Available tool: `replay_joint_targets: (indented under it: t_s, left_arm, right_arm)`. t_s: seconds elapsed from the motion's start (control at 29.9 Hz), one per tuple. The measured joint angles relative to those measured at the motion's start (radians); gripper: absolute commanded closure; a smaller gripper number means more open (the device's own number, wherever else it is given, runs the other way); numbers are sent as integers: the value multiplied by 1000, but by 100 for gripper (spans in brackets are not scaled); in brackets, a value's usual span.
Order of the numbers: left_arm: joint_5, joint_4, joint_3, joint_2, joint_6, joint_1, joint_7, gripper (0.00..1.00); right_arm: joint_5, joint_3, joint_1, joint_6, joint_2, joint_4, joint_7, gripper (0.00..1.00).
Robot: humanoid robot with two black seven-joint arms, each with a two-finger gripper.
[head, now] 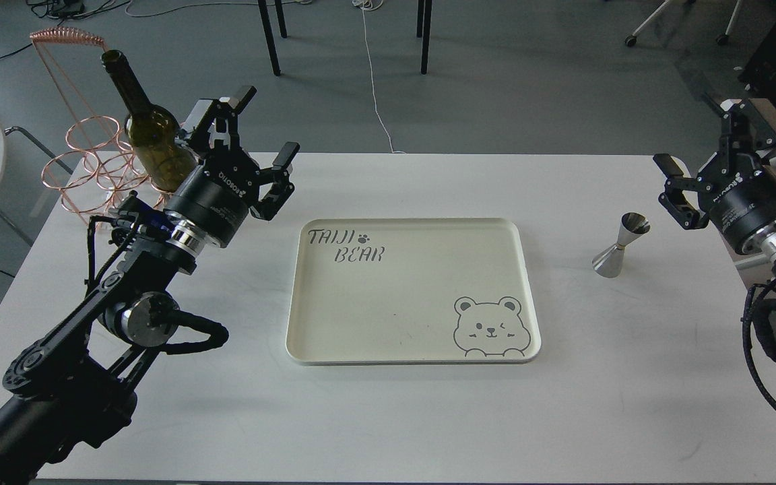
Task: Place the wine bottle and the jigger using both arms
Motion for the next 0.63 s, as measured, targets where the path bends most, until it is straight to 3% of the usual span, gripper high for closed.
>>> replay_joint_targets:
  t_s: [0.63]
  left_arm:
    - [7,-10,-10,4,4,3,9,2]
  right_arm:
    - [-2,-11,4,-5,70,-4,0,1]
